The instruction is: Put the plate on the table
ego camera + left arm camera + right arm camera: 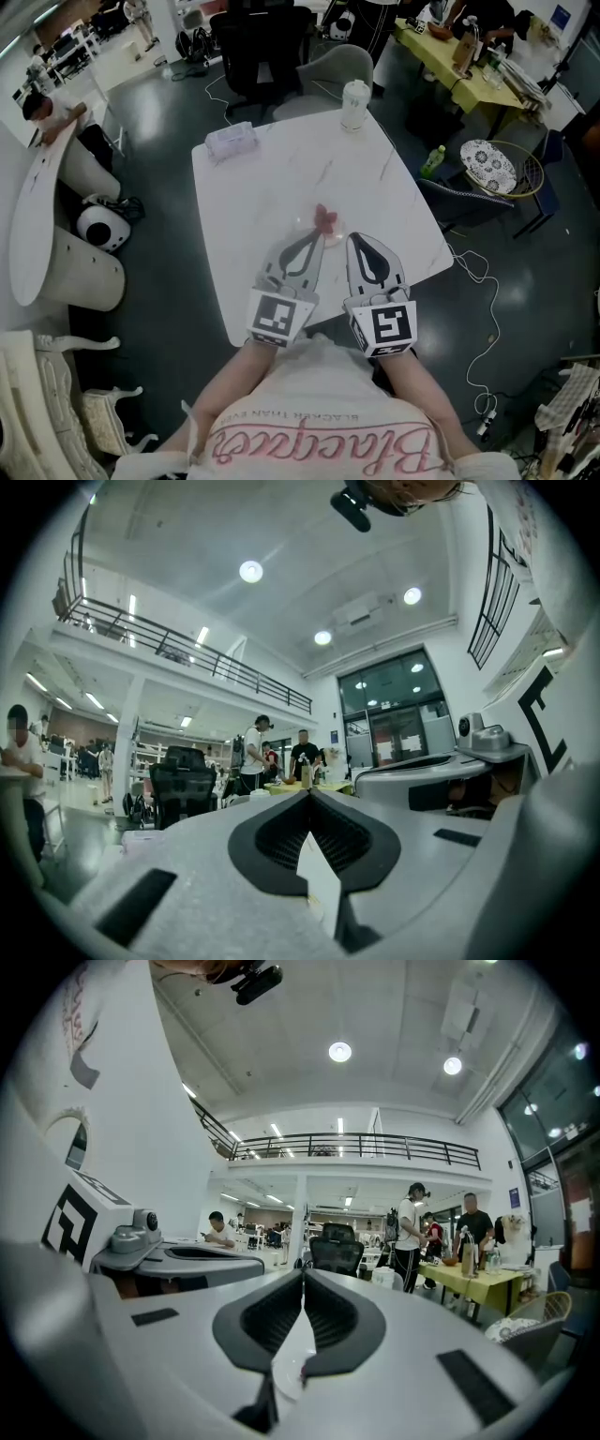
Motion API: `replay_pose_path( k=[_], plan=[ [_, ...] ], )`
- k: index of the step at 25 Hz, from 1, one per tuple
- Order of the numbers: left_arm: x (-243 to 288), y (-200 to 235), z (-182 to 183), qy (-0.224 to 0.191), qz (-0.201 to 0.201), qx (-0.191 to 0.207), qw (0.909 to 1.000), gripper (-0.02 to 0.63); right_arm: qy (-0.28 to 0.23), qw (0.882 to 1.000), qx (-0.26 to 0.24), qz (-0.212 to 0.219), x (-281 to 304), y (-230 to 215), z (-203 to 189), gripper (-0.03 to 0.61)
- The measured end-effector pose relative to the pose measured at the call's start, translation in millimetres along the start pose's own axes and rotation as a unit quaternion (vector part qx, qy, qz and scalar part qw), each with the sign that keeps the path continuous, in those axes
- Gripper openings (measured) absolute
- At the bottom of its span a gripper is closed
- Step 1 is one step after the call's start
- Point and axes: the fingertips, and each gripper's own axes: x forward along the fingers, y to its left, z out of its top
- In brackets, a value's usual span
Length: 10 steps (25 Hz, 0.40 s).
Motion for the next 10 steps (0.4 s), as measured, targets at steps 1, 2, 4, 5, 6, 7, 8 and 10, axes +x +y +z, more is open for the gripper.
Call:
replay_pose_path(
  k=[1, 2, 4, 5, 6, 7, 8, 10],
  plan=[
    [0.2, 0.1, -0.1, 0.000, -0.001, 0.000, 1.0000, 0.005, 0.001, 1.000, -0.001, 0.000, 0.7, 0.2, -0.3, 0.009],
    [0.4, 0.3, -0.1, 0.000, -0.002, -0.002, 1.0000, 0.005, 0.002, 1.000, -0.002, -0.001, 1.4, 0.5, -0.7, 0.009],
    [1.0, 0.9, 0.0, 0.000, -0.004, -0.001, 1.0000, 0.005, 0.005, 1.000, 0.000, -0.001, 2.6, 1.0, -1.7, 0.005],
    [1.3, 1.3, -0.1, 0.000, -0.006, 0.001, 1.0000, 0.005, 0.007, 1.000, 0.001, -0.001, 3.2, 1.0, -2.1, 0.005],
    [1.7, 1.6, -0.1, 0.000, -0.007, 0.002, 1.0000, 0.005, 0.008, 1.000, 0.002, -0.001, 3.8, 0.7, -2.3, 0.005],
    [2.2, 1.9, -0.1, 0.000, -0.008, 0.002, 1.0000, 0.005, 0.009, 1.000, 0.002, -0.001, 4.2, 0.1, -2.4, 0.005],
    [2.7, 2.1, -0.1, 0.000, -0.008, 0.001, 1.0000, 0.005, 0.010, 1.000, 0.002, -0.002, 4.5, -0.7, -2.5, 0.005],
    [3.6, 2.5, -0.2, 0.000, -0.007, -0.001, 1.0000, 0.005, 0.011, 1.000, 0.003, -0.004, 4.9, -2.7, -2.7, 0.005]
  ],
)
